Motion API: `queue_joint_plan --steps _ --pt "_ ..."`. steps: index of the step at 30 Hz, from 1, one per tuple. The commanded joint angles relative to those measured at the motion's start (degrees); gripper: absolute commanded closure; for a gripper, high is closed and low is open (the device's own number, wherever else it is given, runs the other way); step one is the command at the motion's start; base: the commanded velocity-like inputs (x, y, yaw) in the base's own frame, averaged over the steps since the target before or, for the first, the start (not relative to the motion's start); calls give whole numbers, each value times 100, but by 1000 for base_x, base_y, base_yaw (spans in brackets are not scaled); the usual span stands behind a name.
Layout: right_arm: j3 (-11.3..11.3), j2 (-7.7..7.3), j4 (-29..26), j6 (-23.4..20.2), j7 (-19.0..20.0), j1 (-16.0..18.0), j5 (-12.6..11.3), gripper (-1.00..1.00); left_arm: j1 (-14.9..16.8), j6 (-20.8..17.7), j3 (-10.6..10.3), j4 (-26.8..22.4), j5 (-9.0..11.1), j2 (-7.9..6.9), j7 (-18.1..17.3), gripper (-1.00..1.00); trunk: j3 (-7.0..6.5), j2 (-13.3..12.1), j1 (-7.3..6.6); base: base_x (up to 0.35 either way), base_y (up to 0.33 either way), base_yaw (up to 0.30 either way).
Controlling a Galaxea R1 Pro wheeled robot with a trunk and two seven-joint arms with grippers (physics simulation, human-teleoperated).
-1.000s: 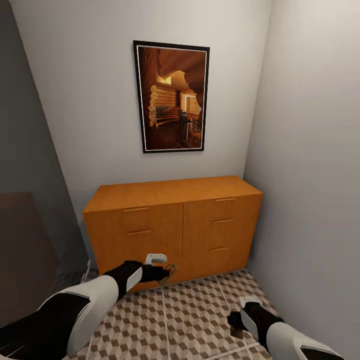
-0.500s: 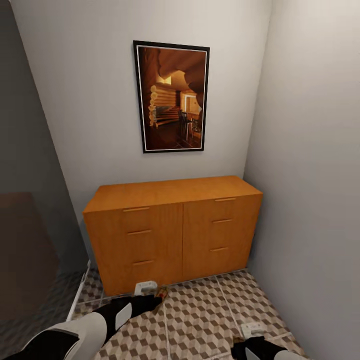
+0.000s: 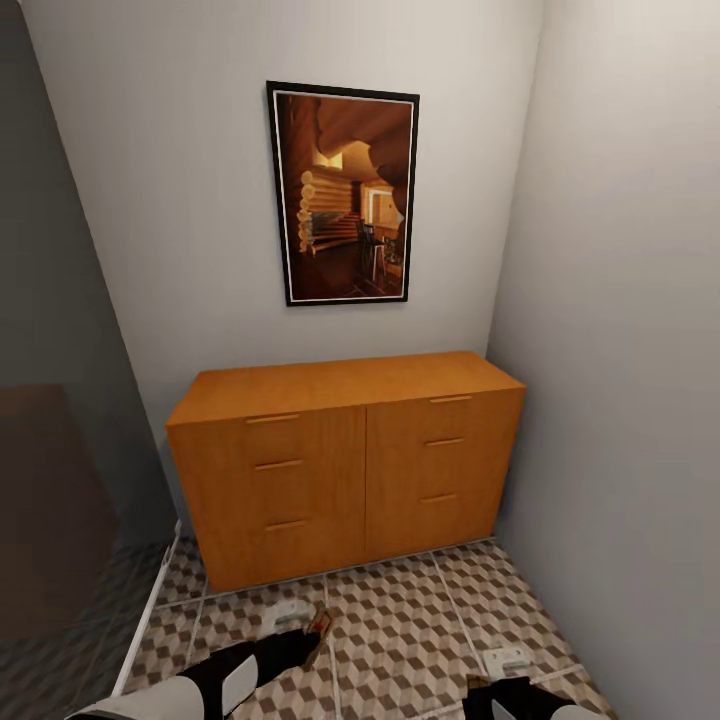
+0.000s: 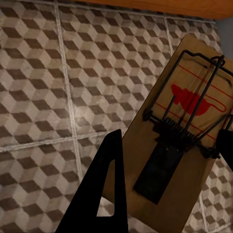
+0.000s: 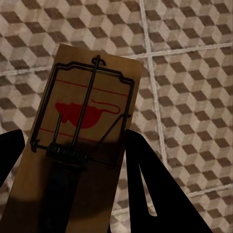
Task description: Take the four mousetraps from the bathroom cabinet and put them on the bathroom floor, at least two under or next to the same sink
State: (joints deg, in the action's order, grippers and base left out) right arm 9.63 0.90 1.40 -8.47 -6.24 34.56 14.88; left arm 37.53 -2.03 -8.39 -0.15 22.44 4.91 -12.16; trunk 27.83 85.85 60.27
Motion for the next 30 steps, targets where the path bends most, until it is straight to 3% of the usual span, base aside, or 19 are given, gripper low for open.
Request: queue_joint_plan --steps 1,6,19,24,30 --pt "41 0 3 -8 -21 7 49 100 -89 87 -40 -2 138 -3 -14 100 6 3 0 0 0 0" --pt "24 37 -17 -6 -18 7 64 100 -248 280 -40 -2 275 -5 -15 100 6 3 0 0 0 0" --pt "28 61 -102 -8 18 7 238 100 -272 296 -48 -11 282 12 -14 100 6 3 0 0 0 0" --pt "34 59 -99 601 15 7 243 100 -272 300 -41 -37 255 9 -30 100 6 3 0 -50 -15 0" --pt "36 60 -96 573 -10 7 251 100 -272 305 -40 -45 253 5 -32 100 6 3 0 -282 -91 0"
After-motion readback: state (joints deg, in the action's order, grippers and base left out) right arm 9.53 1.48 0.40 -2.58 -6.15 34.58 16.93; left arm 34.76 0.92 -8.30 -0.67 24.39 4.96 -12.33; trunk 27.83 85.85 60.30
